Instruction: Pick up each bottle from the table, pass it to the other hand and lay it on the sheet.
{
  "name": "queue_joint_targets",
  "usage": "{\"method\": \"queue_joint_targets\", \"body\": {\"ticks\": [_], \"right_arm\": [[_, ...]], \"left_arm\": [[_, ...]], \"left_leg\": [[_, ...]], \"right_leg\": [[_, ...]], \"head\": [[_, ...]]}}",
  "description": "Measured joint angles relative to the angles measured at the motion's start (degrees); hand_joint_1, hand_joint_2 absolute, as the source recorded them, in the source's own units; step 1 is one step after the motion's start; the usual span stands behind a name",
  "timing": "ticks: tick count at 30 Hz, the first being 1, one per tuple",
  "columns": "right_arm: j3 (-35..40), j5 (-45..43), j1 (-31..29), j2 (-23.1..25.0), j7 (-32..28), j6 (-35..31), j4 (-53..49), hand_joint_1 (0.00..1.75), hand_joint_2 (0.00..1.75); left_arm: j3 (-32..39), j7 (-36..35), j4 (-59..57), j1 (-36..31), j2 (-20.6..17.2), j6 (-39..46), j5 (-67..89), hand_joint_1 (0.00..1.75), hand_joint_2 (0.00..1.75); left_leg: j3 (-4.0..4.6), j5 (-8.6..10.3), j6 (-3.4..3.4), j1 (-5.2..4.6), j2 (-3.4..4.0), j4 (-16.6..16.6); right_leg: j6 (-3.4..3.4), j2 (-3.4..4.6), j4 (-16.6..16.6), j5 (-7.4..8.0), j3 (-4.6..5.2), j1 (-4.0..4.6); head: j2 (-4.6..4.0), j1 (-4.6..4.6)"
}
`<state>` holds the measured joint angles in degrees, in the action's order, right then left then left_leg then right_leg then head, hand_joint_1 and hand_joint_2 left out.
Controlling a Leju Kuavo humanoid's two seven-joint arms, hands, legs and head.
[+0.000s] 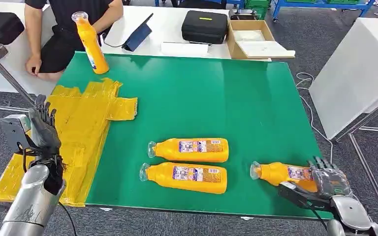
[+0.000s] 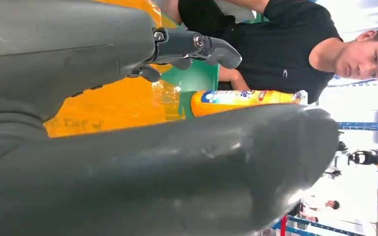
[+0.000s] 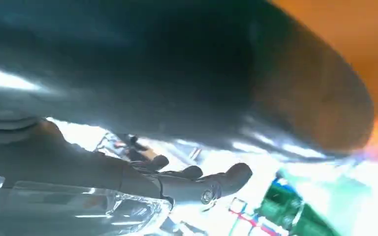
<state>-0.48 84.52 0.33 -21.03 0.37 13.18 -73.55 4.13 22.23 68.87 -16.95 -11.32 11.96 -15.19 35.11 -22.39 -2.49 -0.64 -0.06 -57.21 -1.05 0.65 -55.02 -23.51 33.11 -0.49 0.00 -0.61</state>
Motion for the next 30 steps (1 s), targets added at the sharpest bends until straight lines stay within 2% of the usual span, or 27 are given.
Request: {"method": "queue_joint_targets", "body": {"ticks": [8,20,21,25,30], "right_arm": [[-5.52,2.58,-0.19,3.41,-1.18,-9.35,-2.05,0.0,0.0],[-7.65,-2.14,2.5,6.16,-4.7,-4.76,-8.72,0.0,0.0],[-7.73,-2.21,2.65,6.23,-4.72,-4.76,-8.96,0.0,1.75],[-7.76,-3.68,3.25,6.27,-6.14,-3.21,-9.92,0.0,1.75],[-7.56,-11.28,7.19,6.12,-10.3,3.96,-14.34,0.0,1.75]], "left_arm": [[-0.04,0.0,-0.11,-0.42,1.15,-0.59,1.53,0.0,0.0],[-0.22,0.07,-2.08,-2.25,1.73,-1.36,1.84,0.0,0.0],[-0.24,0.07,-2.21,-2.35,1.73,-1.36,1.84,0.0,0.0],[-0.37,0.15,-2.65,-2.65,1.75,-1.42,1.84,0.0,0.0],[-0.63,0.59,-3.19,-2.86,1.62,-1.42,1.33,0.0,0.0]], "left_leg": [[0.06,0.0,0.0,0.04,0.02,0.0],[0.13,0.0,0.01,0.05,0.01,0.01],[0.13,0.0,0.01,0.04,0.01,0.01],[0.13,0.0,0.01,0.03,0.01,0.0],[0.19,0.0,0.01,0.04,-0.05,0.0]], "right_leg": [[0.0,0.0,0.0,0.0,0.07,-0.01],[0.0,0.0,-0.01,0.0,0.13,-0.01],[0.0,0.0,-0.01,0.0,0.13,-0.01],[0.0,0.0,-0.01,0.0,0.15,-0.01],[0.01,-0.04,-0.01,-0.01,0.16,-0.02]], "head": [[0.0,-0.02],[0.0,0.0],[0.0,0.0],[0.0,0.0],[0.0,0.0]]}}
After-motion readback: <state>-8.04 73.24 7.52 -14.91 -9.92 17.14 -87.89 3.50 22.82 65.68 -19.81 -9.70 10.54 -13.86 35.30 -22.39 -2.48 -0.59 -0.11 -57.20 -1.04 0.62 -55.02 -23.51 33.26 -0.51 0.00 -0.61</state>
